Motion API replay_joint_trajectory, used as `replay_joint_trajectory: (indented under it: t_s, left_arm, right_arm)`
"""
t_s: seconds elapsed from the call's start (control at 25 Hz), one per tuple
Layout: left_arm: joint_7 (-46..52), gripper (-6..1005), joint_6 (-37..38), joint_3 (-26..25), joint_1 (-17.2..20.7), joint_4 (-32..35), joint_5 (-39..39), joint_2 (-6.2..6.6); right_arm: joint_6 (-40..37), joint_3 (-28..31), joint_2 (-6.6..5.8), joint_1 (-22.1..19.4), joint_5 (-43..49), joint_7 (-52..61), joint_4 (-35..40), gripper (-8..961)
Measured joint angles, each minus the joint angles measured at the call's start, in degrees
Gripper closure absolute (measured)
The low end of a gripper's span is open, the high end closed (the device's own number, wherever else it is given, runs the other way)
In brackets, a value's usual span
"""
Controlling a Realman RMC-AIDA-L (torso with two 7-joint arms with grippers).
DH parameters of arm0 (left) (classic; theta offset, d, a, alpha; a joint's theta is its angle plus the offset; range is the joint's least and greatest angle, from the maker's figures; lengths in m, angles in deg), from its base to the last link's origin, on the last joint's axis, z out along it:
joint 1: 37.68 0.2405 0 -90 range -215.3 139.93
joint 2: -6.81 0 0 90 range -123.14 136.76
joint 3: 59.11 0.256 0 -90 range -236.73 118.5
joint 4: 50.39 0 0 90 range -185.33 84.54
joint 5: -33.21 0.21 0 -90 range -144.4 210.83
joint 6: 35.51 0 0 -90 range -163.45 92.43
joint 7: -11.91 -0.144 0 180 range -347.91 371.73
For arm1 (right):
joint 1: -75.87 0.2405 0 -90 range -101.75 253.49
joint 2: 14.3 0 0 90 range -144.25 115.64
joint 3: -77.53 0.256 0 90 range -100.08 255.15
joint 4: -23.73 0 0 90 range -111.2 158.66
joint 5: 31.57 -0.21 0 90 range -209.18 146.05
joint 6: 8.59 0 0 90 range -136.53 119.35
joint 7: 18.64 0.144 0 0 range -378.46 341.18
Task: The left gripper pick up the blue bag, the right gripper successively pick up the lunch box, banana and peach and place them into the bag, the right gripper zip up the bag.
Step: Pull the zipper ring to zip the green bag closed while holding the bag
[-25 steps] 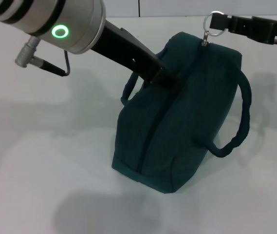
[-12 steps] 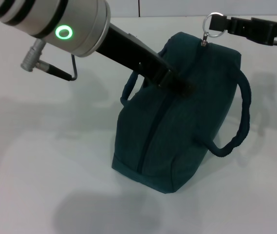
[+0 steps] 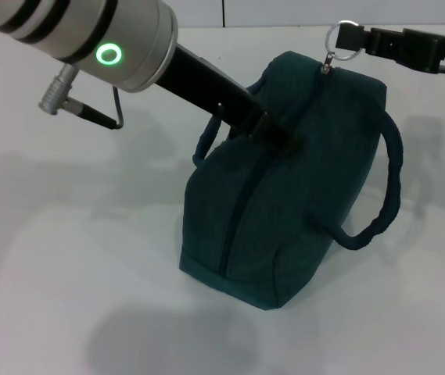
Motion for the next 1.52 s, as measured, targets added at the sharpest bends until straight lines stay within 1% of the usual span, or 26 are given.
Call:
replay_joint_trajectory:
  t_s: [0.2,0.4,0.6,0.84,1.04,1.24,1.4,1.52]
  left_arm:
    - [-1.21,403,-0.23,1.34,0.28,-0.07,-0.09,0.04]
    - [-2.52,427,-0.26,1.52,0.27,-0.37,0.02,0.04]
    - [-5.07,649,-0.47,1.47,0.25,-1.77,0.26,0.01]
    - [-5.28,845,-0.96,1.03,0.08,-2.8,0.31,0.06]
    - [-5.06,922,-0.96,0.82,0.19,-0.98,-0.08,0.1]
    - [-5.46,953,-0.69,0.82,0.22,-0.8,-0.23,0.12]
    - [-6.51,955,-0.67,0.78,0.24,-0.77,-1.93,0.2]
    - [-7.4,952,-0.68,0.71,0.24,-0.75,-2.54,0.21]
  right_arm:
    - [-0.01,0.29,0.0,0.04,0.01,0.0,0.0,912]
    - [-0.04,0.13,0.0,0.07,-0.26,0.0,-0.08,911]
    - [-0.13,0.04,0.0,0.09,-0.49,0.0,-0.25,910]
    - [-0.38,0.09,0.0,0.14,-0.66,0.0,-0.7,909]
    - [-0.46,0.29,0.0,-0.28,-1.31,0.0,-0.74,908]
    - [-0.3,0.46,-0.11,-0.67,-2.53,0.0,-1.51,907]
    - [-0.49,1.28,-0.73,-0.6,-4.84,0.01,-6.23,906]
    - [-0.55,3.56,-0.83,-0.34,-5.07,0.08,-9.29,906]
